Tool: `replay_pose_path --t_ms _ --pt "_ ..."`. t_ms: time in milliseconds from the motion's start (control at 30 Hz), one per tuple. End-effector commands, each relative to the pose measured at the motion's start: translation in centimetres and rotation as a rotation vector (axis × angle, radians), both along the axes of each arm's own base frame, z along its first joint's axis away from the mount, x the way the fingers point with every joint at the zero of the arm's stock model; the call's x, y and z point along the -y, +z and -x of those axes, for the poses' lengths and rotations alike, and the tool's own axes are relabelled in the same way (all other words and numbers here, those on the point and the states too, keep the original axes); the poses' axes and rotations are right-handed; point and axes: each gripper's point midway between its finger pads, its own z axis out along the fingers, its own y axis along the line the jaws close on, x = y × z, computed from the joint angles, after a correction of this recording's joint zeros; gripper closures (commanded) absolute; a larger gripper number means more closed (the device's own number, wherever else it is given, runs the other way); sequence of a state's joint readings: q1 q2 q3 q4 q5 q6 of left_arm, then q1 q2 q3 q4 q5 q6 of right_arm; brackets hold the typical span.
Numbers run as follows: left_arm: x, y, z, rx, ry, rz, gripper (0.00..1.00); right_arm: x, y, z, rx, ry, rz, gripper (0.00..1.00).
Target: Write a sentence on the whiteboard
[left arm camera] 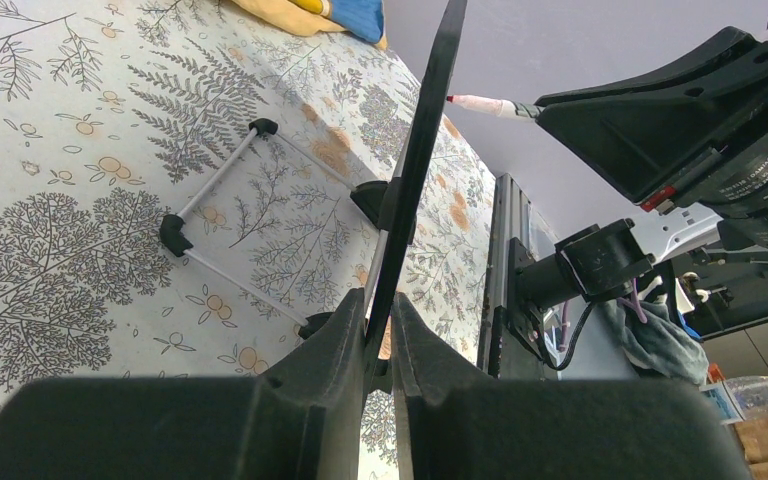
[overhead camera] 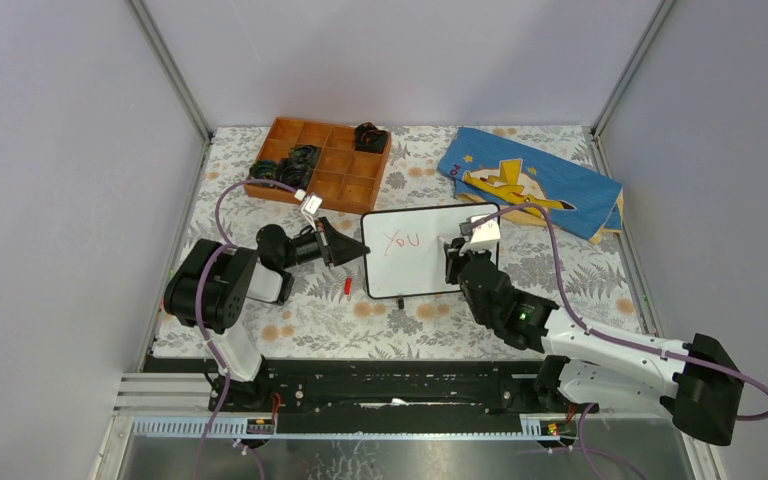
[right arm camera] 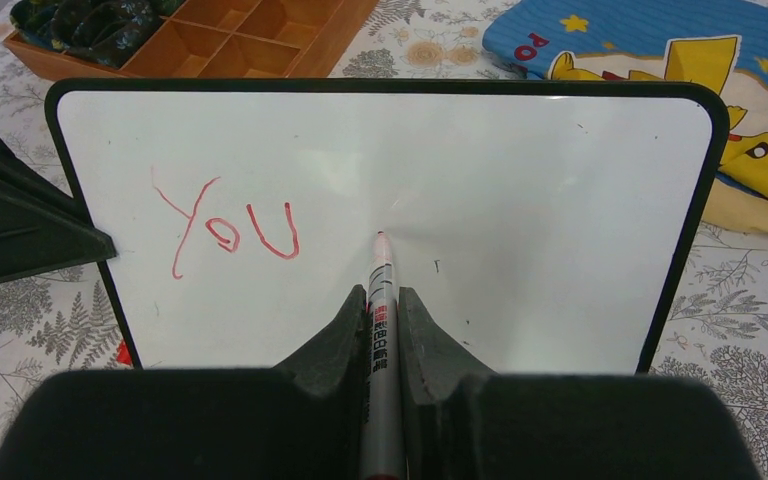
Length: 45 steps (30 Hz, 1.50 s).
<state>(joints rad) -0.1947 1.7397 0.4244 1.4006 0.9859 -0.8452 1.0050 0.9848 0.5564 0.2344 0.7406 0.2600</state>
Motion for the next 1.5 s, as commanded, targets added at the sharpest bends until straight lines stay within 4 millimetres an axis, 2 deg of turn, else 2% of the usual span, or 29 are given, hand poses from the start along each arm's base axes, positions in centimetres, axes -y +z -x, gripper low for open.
replay_pose_path --t_ms 0,333,633,933,1167,1467 --pt "0.3 0.9 -0.1 0.055 -0.016 -0.001 0.80 -0.3 2.6 -0.9 0.050 -0.046 -0.079 1.00" --pt "0.3 1.0 -0.1 0.055 -0.016 -0.001 0.80 -0.5 2.2 -1.1 0.039 -0.050 -0.069 1.00" --pt "0.4 1.0 -0.1 0.057 -0.017 -0.001 0.80 -1.6 1.8 -1.0 0.024 -0.004 -0.069 1.00" --pt "0.4 1.0 -0.1 0.056 -0.018 -0.001 0.80 -2.2 0.4 -0.3 -0.019 0.050 -0.048 1.00" --pt "0.4 1.0 -0.1 0.057 -0.017 -0.001 0.80 -1.4 -1.0 0.1 -0.051 0.038 -0.015 1.00" --pt "0.4 1.0 0.0 0.055 -0.020 -0.004 0.80 0.3 -1.3 0.4 -0.053 -0.007 0.005 1.00"
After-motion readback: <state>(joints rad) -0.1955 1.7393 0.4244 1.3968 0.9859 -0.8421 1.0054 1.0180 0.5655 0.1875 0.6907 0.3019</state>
